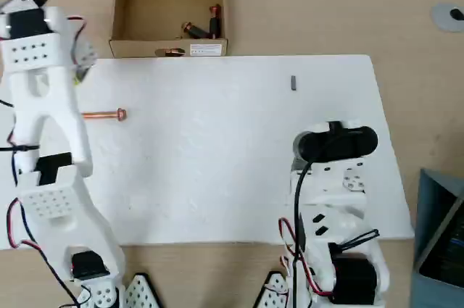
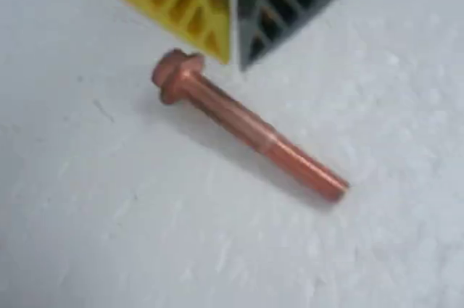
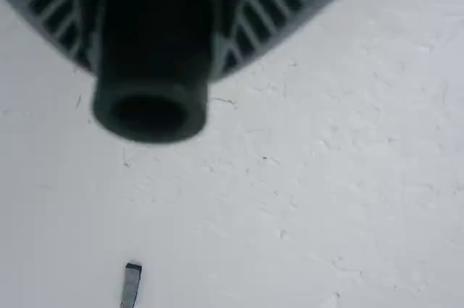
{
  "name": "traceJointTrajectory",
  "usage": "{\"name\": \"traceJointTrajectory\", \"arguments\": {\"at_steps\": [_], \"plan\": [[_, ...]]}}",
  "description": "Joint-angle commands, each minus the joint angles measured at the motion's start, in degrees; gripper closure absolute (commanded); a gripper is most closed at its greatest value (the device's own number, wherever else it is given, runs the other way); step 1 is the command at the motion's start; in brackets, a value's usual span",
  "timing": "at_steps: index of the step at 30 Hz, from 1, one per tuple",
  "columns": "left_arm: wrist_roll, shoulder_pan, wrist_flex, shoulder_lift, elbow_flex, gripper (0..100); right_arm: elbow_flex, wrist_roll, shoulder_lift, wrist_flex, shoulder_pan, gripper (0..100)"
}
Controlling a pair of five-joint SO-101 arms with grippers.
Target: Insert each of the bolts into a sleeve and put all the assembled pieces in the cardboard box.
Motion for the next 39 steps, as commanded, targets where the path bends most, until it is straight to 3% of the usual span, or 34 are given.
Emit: {"name": "traceJointTrajectory", "arguments": {"at_steps": [1,7,17,24,29,39], "plan": [[-16.53,-0.44,0.62,-1.27,-1.93,100,-2.07,0.35,-1.19,0.0,0.66,98.9],[-40.44,-0.18,0.62,-1.36,1.93,100,-2.07,0.26,-1.19,0.0,0.66,98.9],[-67.25,2.2,0.62,-1.36,10.73,100,-1.98,0.44,-1.19,2.73,0.66,98.9],[-78.59,4.04,0.62,-1.36,15.03,95,-2.15,0.44,-1.19,5.01,0.66,98.9],[-83.78,3.96,0.62,-1.45,14.77,90,-2.07,0.44,-1.19,4.92,0.66,98.9],[-91.87,3.96,0.62,-0.92,16.88,90,-1.98,0.44,-1.01,4.92,0.66,98.9]]}}
